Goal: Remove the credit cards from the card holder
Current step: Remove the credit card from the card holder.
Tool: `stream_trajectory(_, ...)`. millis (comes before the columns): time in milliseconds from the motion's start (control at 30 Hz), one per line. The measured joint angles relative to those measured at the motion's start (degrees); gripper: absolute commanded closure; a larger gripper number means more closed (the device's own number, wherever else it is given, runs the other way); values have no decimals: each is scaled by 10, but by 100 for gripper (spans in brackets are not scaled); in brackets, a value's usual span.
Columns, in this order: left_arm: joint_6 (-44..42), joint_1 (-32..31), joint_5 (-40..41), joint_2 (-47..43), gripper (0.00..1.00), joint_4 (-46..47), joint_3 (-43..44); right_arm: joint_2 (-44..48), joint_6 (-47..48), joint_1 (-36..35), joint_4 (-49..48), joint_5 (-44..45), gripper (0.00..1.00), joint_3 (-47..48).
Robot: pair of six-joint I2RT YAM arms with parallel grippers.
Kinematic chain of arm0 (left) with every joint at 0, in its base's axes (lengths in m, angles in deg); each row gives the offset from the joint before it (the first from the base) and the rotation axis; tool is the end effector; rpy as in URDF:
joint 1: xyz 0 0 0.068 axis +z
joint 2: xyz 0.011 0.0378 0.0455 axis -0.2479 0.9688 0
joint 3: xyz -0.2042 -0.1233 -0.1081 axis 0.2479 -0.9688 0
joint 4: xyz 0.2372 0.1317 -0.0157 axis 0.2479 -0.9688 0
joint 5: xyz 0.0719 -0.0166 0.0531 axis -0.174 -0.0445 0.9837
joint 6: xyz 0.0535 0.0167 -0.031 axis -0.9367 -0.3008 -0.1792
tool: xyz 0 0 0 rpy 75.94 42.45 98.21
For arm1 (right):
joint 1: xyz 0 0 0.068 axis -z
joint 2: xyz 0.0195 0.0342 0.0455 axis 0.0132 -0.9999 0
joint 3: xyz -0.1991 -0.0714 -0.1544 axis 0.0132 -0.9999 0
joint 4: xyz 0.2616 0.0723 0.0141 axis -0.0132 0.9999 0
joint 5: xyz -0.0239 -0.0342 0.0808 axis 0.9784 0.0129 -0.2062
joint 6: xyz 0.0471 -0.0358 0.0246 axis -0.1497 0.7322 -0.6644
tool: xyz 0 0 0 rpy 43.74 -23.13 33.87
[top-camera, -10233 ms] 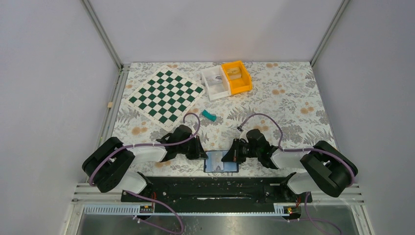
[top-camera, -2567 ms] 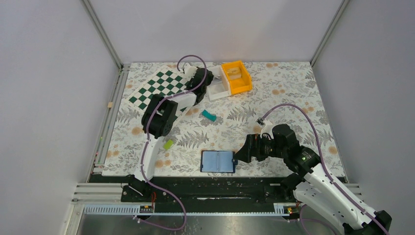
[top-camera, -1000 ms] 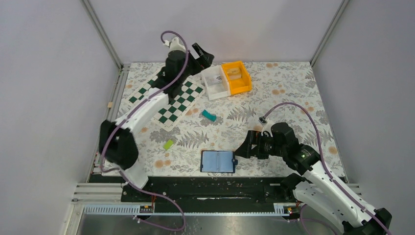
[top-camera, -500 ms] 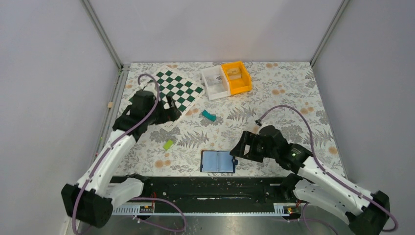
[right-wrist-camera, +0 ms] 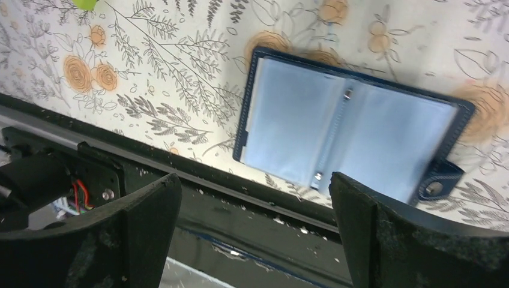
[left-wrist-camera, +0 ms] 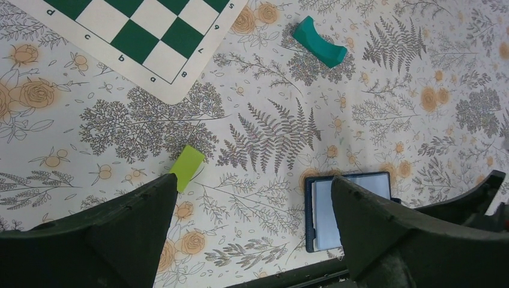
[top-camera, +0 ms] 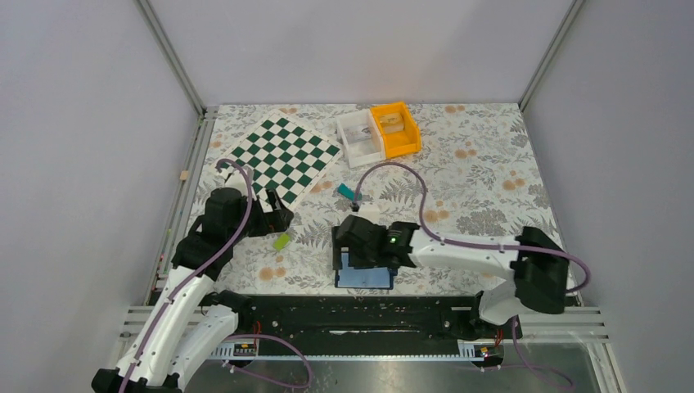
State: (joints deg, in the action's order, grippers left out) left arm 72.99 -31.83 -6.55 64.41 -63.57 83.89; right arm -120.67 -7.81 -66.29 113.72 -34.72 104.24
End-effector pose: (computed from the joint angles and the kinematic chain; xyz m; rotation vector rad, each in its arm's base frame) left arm 0.1701 -0.0565 0.2768 -0.1253 2.1970 -0.4889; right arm 0.1347 0.2907 0.2070 -0.1611 2.5619 0.6385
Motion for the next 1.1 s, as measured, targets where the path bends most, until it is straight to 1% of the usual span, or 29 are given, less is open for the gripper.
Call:
stream_trajectory(100, 0, 0, -2, 6, 1, 2, 0, -67, 4, -18, 18, 21, 1, 55)
stream_trajectory(300, 0, -1, -2, 8, 1, 2, -1, -156, 11, -33, 64, 46, 2, 113)
stream_trajectory(400, 0, -1, -2, 8, 1, 2, -1, -178, 11, -34, 80, 49, 4, 119)
stream_trajectory(533, 0, -1, -2, 8, 1, 2, -2, -202, 11, -36, 103, 55, 5, 123)
stream_trajectory(733, 0, -1, -10, 15, 1, 3, -2, -223, 10, -36, 106, 60, 12, 123)
stream_trajectory(800, 0, -1, -12, 19, 1, 3, -2, -223, 10, -37, 102, 60, 17, 123)
stream_trajectory(933, 0, -1, -13, 19, 1, 3, -3, -225, 10, -37, 92, 60, 33, 115)
stream_trajectory(1100, 0, -1, -21, 19, 1, 3, -3, -222, 12, -37, 82, 64, 48, 108)
